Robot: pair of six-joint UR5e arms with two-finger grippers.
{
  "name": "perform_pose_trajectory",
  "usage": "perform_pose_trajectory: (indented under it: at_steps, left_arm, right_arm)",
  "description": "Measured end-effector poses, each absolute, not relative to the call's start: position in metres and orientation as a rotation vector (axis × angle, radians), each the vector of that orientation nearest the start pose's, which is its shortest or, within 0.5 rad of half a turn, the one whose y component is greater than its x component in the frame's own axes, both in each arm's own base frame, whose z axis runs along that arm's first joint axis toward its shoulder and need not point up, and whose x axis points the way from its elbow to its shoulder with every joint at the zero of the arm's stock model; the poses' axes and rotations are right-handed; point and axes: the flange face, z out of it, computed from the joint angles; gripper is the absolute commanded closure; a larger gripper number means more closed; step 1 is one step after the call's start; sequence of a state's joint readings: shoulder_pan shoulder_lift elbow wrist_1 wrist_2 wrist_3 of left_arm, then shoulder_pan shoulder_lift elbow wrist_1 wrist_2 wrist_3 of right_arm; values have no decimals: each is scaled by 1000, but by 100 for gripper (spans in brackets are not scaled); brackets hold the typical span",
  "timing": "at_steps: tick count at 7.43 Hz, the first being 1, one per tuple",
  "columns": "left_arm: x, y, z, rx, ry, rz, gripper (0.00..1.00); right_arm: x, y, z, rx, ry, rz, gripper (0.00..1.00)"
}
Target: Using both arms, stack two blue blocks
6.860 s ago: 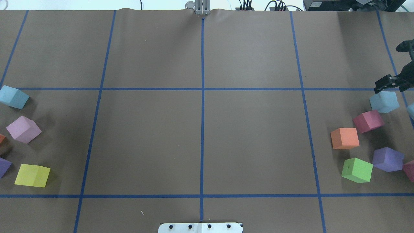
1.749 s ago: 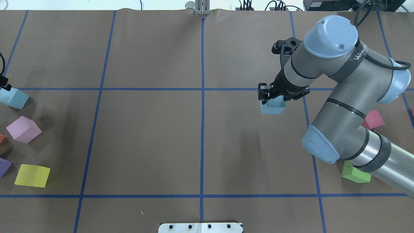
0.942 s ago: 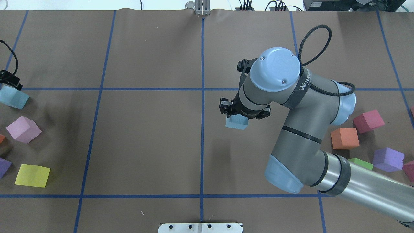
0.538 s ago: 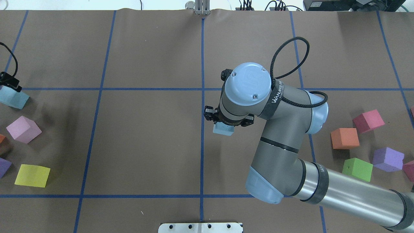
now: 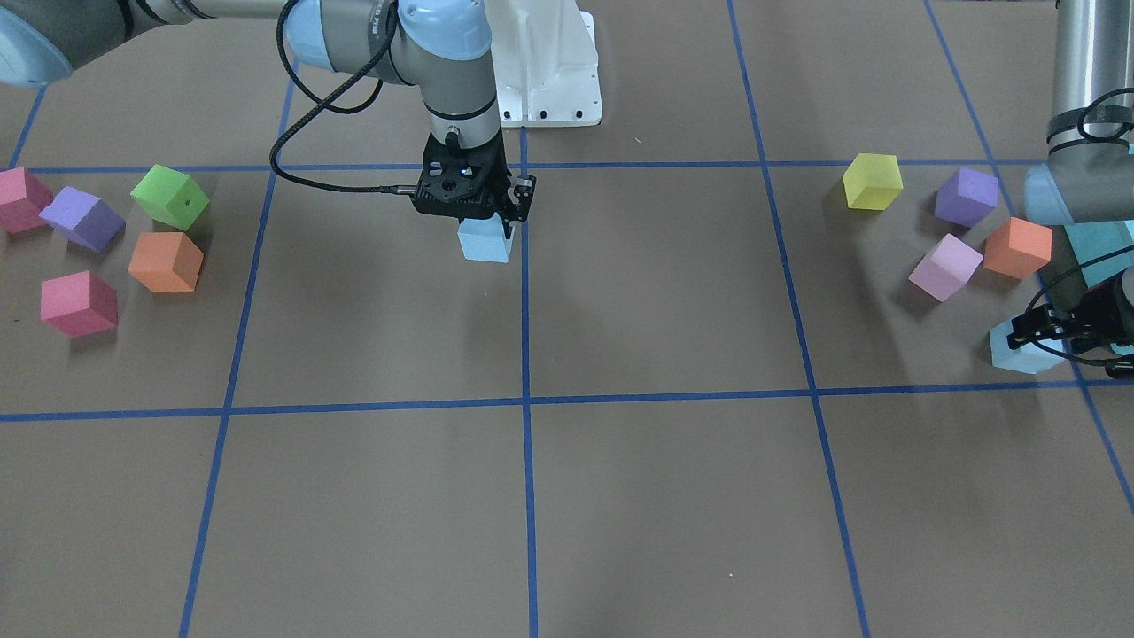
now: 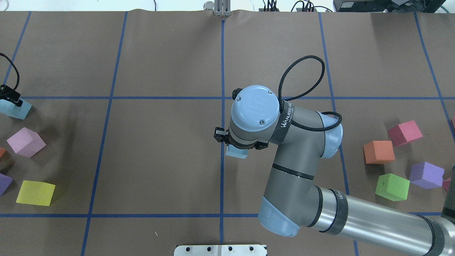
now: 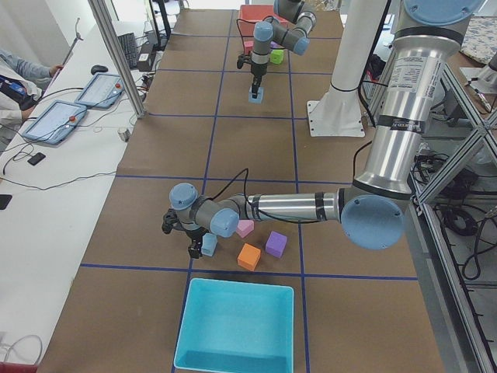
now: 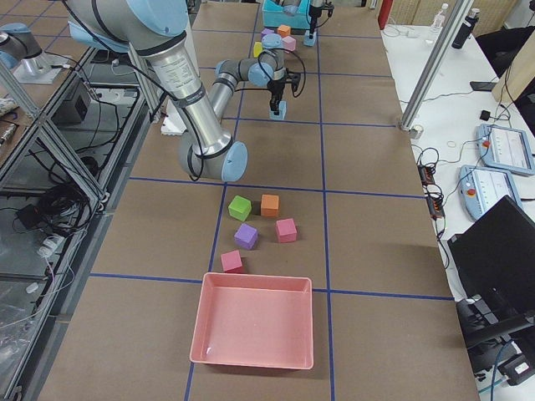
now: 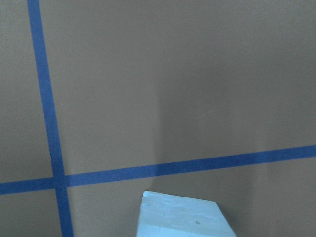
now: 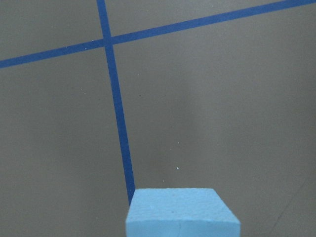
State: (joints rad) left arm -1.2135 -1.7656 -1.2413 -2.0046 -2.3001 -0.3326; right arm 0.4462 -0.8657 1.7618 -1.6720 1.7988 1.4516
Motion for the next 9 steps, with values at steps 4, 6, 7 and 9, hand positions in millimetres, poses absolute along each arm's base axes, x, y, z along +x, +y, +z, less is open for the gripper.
perform_pose_trajectory:
  at_steps: [4,6,7,9]
  left_arm:
    - [156,-571,680,5,774,148,20]
    - [158,-571,681,0,774,150,49]
    - [159,-571,681,1,774,151,55]
    - [160,-574,675,7,780,150,56]
  right_arm:
    - [-586,-377,177,13,-785,201,43]
    - [-598,-377,183,11,-766,191,43]
    - [-602,-378,183,11,-763,187,43]
    - [-607,-377,179,10,-764,184,43]
